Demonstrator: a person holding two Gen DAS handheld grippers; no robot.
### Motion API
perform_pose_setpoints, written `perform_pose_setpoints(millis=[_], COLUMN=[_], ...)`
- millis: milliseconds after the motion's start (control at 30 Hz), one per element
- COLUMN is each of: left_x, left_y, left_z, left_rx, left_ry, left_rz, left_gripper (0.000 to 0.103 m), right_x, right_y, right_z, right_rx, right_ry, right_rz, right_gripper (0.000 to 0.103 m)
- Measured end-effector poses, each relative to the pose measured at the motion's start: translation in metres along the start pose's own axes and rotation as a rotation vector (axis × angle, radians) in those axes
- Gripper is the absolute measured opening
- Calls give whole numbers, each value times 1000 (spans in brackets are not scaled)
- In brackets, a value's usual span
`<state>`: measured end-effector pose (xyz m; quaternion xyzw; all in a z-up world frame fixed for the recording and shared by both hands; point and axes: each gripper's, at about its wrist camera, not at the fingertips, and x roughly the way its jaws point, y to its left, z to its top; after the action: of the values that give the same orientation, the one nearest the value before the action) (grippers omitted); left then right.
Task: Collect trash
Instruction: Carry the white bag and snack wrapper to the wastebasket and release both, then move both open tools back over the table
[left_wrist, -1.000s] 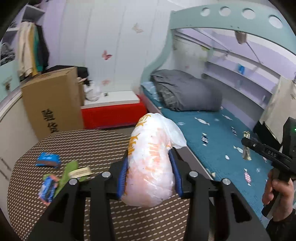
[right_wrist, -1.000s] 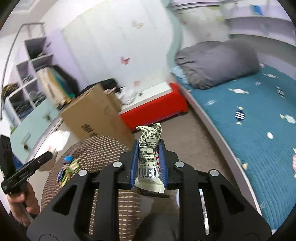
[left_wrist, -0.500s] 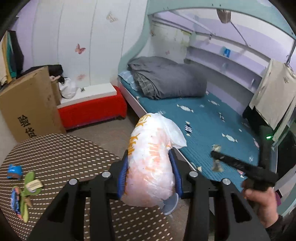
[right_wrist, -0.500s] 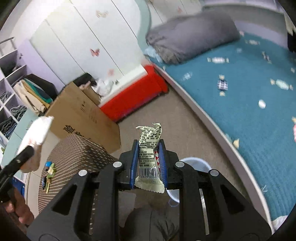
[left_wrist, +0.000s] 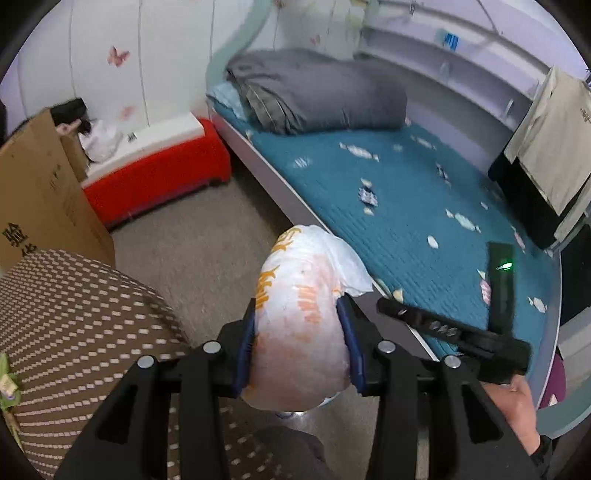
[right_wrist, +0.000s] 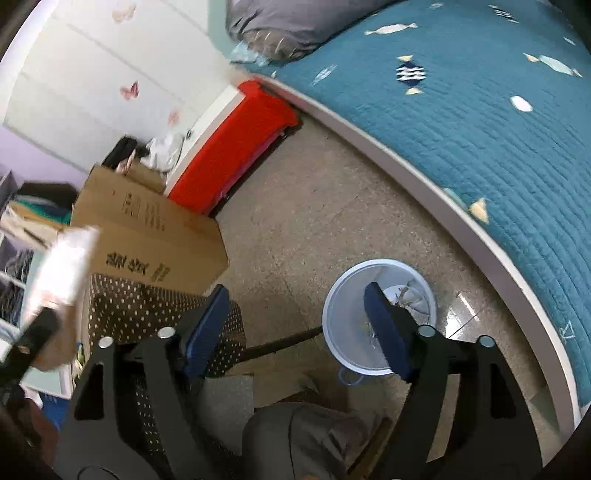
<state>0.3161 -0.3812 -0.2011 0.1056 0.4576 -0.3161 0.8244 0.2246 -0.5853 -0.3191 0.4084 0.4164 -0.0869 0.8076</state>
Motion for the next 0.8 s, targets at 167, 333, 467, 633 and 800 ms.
perform_pose_setpoints(millis=[167, 333, 467, 633, 800], left_x=[33, 56, 66, 56, 29], left_y=[-15, -34, -35, -26, -13], left_z=[2, 5, 7, 7, 2], left_rx=[27, 67, 62, 28, 18], left_ry=[74, 111, 116, 111, 75], left_rz=[-31, -55, -10, 0, -3], left_gripper=[41, 49, 91, 91, 91], right_x=[-29, -51, -59, -64, -68], right_y=[-19, -31, -30, -21, -4], right_z=[7, 11, 9, 3, -6], right_rx=[43, 56, 57, 44, 18], right_ry=[-68, -112, -126, -133, -137], right_rz=[-14, -25, -24, -17, -17], right_gripper=[80, 81, 83, 86, 95])
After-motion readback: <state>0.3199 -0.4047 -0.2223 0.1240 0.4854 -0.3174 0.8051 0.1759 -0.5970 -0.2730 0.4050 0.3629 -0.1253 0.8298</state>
